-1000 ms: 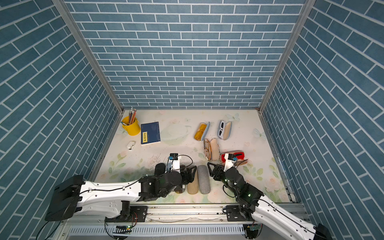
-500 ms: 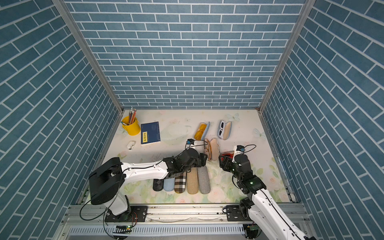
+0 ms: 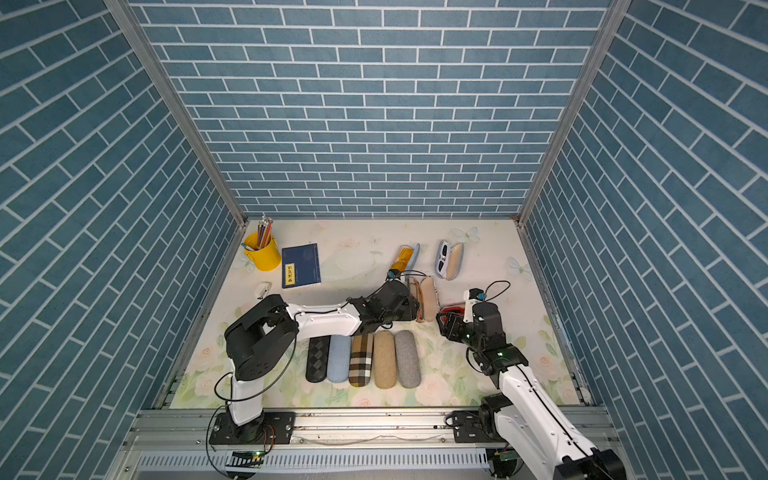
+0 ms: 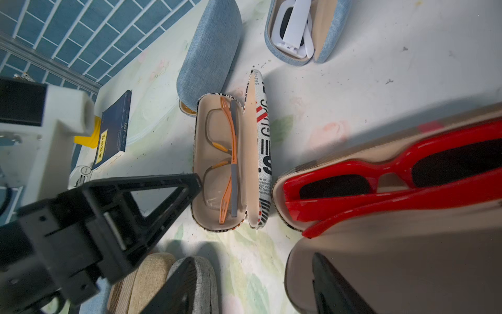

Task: Close the glasses case
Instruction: Adjust the glasses case at the center of the board.

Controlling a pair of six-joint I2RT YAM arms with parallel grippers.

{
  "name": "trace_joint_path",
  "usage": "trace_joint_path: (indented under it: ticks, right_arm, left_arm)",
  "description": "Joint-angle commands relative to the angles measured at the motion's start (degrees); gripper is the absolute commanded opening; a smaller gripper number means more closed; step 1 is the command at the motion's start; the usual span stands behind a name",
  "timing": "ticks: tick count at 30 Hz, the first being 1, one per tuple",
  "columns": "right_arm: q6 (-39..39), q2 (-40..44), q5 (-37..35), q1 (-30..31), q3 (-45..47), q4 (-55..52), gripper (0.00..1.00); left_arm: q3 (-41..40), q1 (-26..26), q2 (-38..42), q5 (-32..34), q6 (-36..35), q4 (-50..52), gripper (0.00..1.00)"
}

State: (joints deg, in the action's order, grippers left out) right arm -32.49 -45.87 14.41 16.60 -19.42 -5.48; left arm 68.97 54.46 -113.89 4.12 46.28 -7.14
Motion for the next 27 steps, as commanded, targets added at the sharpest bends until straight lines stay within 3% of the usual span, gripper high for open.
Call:
trace_joint_path:
  ticks: [1, 12, 21, 27]
  right_arm:
    - [3.17, -0.39, 0.92, -0.16, -2.51, 0.96, 0.66]
    - [3.39, -1.99, 2.31, -0.17, -2.99, 2.47, 0.64]
    - [2.87, -5.26, 7.99, 2.79, -2.09, 7.75, 0.62]
    - [1.58, -10.53, 5.37, 5.49, -3.78, 9.93, 0.62]
  left_arm:
    - [-0.24, -1.17, -0.91, -1.39, -1.13, 0.34, 0.53]
    - [-9.14, -3.29, 2.99, -1.48, -0.58, -4.12, 0.36]
    - [-14.03, -3.83, 6.87, -0.57, -0.67, -5.66, 0.36]
    - [-15.00, -3.83, 6.76, -2.05, -0.25, -8.12, 0.35]
